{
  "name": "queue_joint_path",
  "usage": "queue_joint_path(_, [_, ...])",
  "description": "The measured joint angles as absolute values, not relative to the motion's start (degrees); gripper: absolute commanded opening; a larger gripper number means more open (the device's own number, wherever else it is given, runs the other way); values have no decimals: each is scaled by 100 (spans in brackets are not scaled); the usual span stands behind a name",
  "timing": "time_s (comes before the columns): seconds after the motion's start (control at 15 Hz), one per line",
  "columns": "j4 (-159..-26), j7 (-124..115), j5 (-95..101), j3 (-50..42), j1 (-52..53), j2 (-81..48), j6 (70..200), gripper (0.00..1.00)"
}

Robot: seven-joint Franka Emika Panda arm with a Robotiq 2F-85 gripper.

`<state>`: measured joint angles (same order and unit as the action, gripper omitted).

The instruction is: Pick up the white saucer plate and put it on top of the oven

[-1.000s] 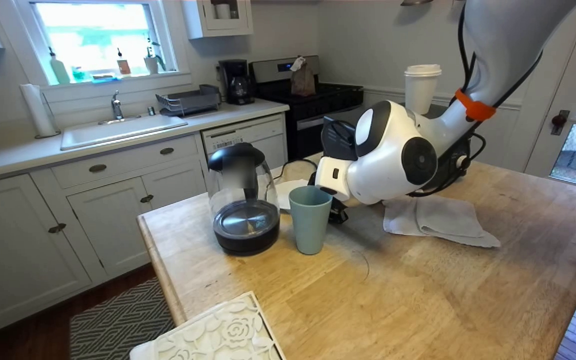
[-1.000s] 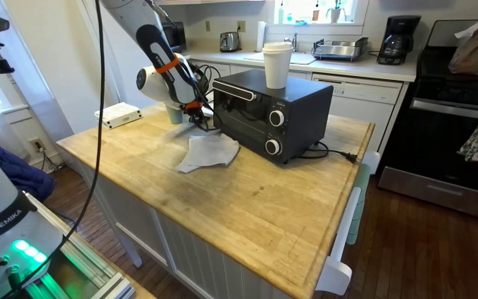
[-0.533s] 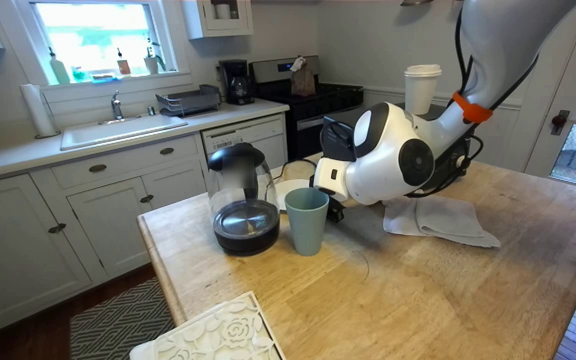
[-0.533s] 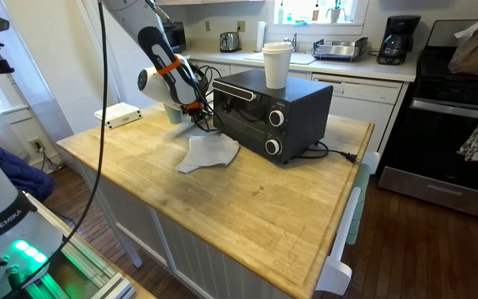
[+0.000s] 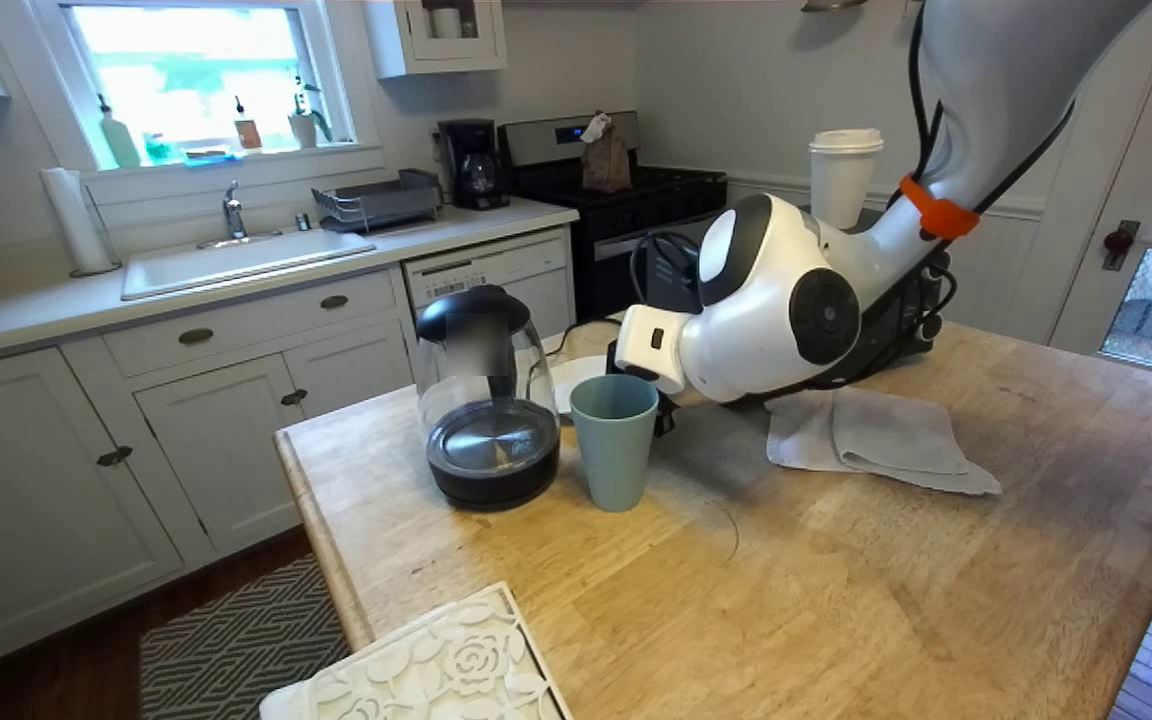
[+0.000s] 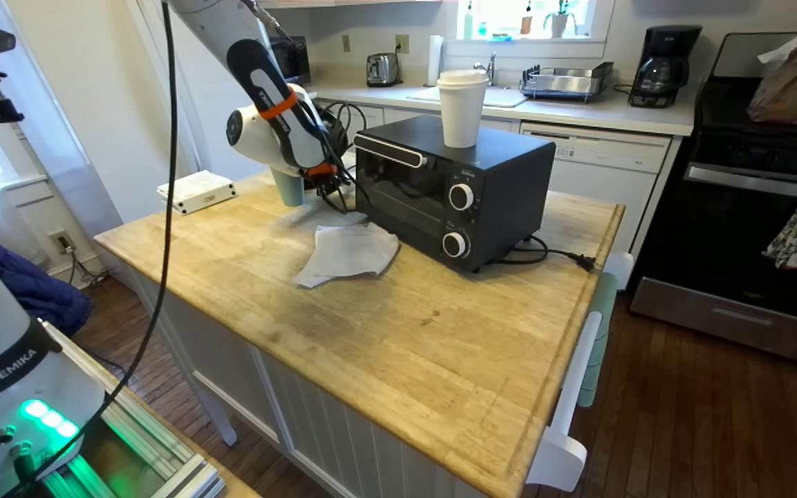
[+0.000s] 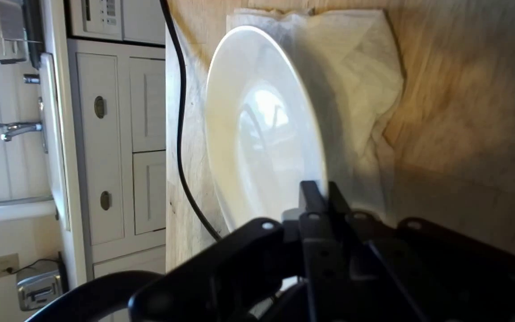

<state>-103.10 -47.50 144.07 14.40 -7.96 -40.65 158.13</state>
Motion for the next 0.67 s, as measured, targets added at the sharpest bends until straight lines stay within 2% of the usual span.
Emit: queue_joint_path(0.67, [-11306, -4751, 14407, 1558, -889, -3121, 15669, 2])
